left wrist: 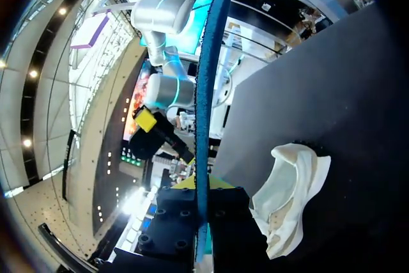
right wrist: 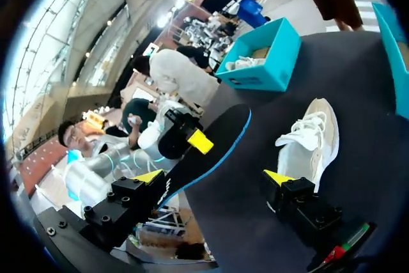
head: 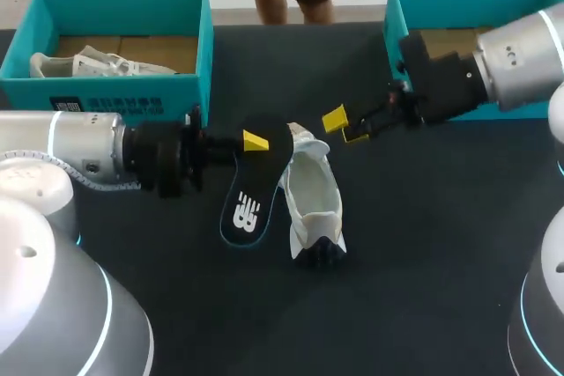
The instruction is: Take the shoe out of the shoebox, open the shoe tongue, remove and reinsert the insole, then place the shoe into the shoebox
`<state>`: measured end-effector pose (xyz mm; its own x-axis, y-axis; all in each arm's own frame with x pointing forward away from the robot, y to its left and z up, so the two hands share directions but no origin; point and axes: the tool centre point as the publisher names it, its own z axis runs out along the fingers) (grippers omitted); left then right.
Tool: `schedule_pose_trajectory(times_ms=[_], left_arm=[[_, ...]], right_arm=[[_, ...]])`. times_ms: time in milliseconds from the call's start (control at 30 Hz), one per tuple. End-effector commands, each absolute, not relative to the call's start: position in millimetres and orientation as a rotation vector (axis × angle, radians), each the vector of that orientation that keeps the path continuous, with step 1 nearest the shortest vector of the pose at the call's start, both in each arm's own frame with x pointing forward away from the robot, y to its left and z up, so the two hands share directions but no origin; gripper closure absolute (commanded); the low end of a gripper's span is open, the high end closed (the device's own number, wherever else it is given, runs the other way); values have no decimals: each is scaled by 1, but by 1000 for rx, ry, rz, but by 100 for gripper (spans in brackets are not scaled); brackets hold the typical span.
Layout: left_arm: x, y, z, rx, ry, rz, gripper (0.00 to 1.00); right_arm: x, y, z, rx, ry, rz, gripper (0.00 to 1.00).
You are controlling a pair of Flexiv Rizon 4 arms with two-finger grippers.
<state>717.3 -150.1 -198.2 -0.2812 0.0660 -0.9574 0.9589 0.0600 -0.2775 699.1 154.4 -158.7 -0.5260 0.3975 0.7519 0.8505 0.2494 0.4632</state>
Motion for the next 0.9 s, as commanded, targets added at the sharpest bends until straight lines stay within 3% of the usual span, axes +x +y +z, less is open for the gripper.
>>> schedule_pose_trajectory(times_ms=[33,233,567,900], left_arm=[[717,-150,-199,1077,1493,-1339,100],[707,-148,-197,1023,1547,-1452,100],[684,-149,-202,864,1606,-1748,100],[671,-156,-216,763,1640,-1789,100]], right_arm=[[702,156,-153,-731,-2647,-1124,0],[700,152,-158,-671,-2912,-1186,0],[702,146,-171,-352,-3335,-983,0],[700,145,-180,-334,-3321,-962,0]])
